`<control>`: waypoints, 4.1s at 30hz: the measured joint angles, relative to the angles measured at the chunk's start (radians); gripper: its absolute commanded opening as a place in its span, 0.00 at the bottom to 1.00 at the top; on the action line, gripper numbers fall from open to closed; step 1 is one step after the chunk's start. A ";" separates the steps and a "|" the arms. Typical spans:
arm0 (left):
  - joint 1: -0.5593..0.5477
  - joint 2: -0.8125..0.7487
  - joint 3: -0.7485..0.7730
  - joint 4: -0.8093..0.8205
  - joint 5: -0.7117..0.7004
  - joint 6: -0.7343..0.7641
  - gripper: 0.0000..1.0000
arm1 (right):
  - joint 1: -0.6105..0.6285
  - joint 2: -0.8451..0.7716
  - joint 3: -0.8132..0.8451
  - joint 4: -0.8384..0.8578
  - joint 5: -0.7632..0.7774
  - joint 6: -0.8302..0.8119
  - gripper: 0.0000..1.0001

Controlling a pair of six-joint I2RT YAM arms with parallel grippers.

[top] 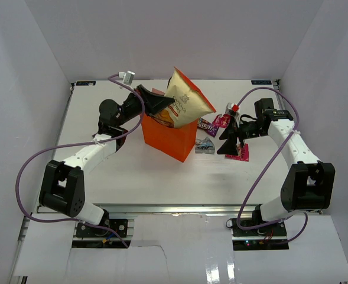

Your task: Place the snacks into the paper bag

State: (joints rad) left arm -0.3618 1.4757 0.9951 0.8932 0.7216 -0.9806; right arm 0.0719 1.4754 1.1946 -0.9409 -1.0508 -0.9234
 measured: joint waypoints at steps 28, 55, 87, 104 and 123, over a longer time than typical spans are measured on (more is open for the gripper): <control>0.033 0.032 -0.014 0.005 0.181 0.016 0.58 | 0.000 -0.001 -0.015 0.002 0.001 0.000 0.91; 0.039 -0.506 0.057 -0.623 -0.410 0.505 0.75 | 0.328 -0.100 0.557 0.313 0.469 0.725 0.99; 0.040 -0.772 -0.201 -0.947 -0.566 0.509 0.75 | 0.454 -0.100 0.438 0.356 0.719 0.757 0.08; 0.040 -0.784 -0.203 -0.954 -0.576 0.512 0.75 | 0.461 -0.056 0.570 0.459 0.654 0.755 0.08; 0.040 -0.753 -0.204 -0.980 -0.605 0.521 0.76 | 0.552 0.026 0.574 0.549 0.682 0.729 0.51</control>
State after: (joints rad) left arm -0.3218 0.7231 0.7914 -0.0872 0.1169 -0.4595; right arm 0.6235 1.5013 1.7687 -0.3923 -0.3683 -0.1944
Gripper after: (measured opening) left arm 0.755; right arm 0.397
